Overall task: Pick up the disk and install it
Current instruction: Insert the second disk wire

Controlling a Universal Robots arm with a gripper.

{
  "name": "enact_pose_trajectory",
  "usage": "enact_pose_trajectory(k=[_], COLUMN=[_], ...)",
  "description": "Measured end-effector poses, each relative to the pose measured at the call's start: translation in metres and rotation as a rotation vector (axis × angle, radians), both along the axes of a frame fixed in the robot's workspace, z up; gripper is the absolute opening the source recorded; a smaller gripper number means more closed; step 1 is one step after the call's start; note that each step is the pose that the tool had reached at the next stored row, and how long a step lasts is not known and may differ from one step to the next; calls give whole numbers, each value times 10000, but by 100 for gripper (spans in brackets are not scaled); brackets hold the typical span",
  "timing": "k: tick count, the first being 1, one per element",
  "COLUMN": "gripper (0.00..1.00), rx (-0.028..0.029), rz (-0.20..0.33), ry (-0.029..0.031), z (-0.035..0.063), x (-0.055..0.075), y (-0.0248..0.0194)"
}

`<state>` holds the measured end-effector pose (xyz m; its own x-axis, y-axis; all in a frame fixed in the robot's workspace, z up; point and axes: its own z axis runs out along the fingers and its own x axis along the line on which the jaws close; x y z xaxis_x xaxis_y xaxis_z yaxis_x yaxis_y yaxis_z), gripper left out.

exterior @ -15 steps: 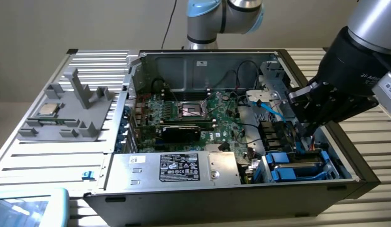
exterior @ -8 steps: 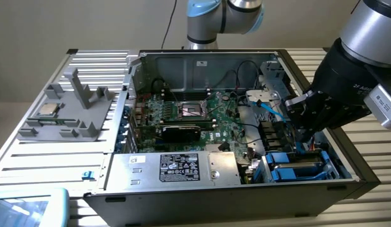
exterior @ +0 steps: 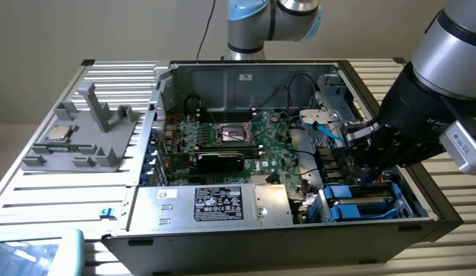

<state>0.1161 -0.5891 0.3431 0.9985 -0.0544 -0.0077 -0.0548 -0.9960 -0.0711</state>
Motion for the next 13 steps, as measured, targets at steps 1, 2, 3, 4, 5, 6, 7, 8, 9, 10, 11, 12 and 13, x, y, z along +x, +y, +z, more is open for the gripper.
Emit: enact_pose_trajectory(k=[1,2,3,4,5,6,7,8,9,10,11,12,13], gripper=[11,11,11,11,11,11,11,11,11,11,11,11,11], rx=[0,0,-9,-19,-24,-16,-9,1,10,16,8,-20,-24], rz=[-1,-3,-4,-5,-6,-7,-8,-11,-11,-15,-20,-22,-25], ry=[7,12,19,27,39,48,51,59,64,73,85,105,132], z=[-14,-27,-39,-53,-66,-76,-80,-80,-61,-37,-12,21,39], x=[3,4,6,7,9,9,9,9,10,16,24,31,39], y=[-4,-6,-7,-7,-7,-7,-8,-6,-5,-5,-7,-7,-7])
